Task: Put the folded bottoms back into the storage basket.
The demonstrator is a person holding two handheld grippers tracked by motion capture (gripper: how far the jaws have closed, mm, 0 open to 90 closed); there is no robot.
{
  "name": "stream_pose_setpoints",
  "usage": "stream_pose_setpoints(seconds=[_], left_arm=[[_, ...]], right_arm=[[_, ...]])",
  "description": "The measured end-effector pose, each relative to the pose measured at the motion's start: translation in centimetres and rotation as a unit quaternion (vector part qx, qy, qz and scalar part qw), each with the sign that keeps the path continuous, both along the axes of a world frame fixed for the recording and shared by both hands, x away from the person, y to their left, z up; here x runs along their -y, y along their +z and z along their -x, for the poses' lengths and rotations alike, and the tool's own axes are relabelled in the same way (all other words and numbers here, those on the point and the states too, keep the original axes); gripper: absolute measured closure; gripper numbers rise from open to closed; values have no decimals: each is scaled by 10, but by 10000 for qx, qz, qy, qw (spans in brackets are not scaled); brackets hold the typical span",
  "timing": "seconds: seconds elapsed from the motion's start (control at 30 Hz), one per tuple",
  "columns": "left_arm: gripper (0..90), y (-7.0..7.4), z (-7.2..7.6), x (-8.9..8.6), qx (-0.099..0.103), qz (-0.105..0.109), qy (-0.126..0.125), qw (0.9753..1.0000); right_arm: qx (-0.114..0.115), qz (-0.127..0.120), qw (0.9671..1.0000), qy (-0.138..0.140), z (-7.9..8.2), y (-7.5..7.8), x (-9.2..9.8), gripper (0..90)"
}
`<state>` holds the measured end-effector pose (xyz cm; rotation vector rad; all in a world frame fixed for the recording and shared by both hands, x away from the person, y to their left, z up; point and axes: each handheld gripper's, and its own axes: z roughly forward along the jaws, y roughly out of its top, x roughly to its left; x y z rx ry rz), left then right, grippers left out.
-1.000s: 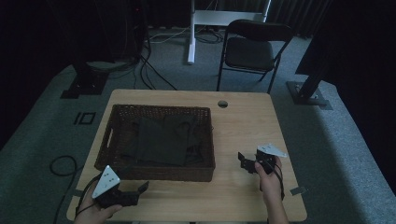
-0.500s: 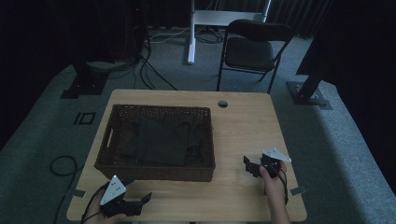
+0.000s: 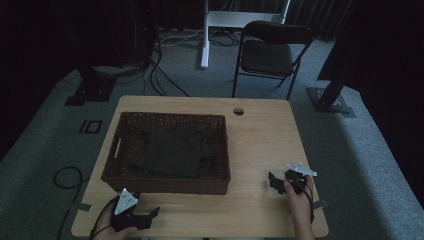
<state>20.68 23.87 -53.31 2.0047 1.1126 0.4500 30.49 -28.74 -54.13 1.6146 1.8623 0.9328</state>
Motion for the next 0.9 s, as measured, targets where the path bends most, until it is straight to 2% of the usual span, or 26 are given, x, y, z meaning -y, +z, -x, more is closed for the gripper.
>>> stream_pose_setpoints(seconds=[0.1,0.23,0.33,0.4,0.53,0.67,0.9], left_arm=[[110,-4,-2,-3,-143,-188,66,9997],[110,-11,-5,-9,-227,-267,259,9991],[110,-16,-5,-11,-269,-413,316,9983],[111,-17,-5,-12,-226,-417,350,9983],[110,-19,-7,-14,-123,-518,418,9977],[99,-24,-8,-16,79,-387,478,9981],[98,-24,-7,-16,116,-359,509,9980]], right_arm=[[-57,35,10000,-50,0,-2,2,134],[-190,140,9997,-42,0,-8,3,133],[-261,251,9993,-103,-2,-11,2,129],[-278,332,9990,-60,-2,-11,0,121],[-289,313,9991,-79,-3,-11,0,117],[-291,313,9991,-81,-3,-11,0,117],[-287,310,9991,-39,-3,-11,0,117]])
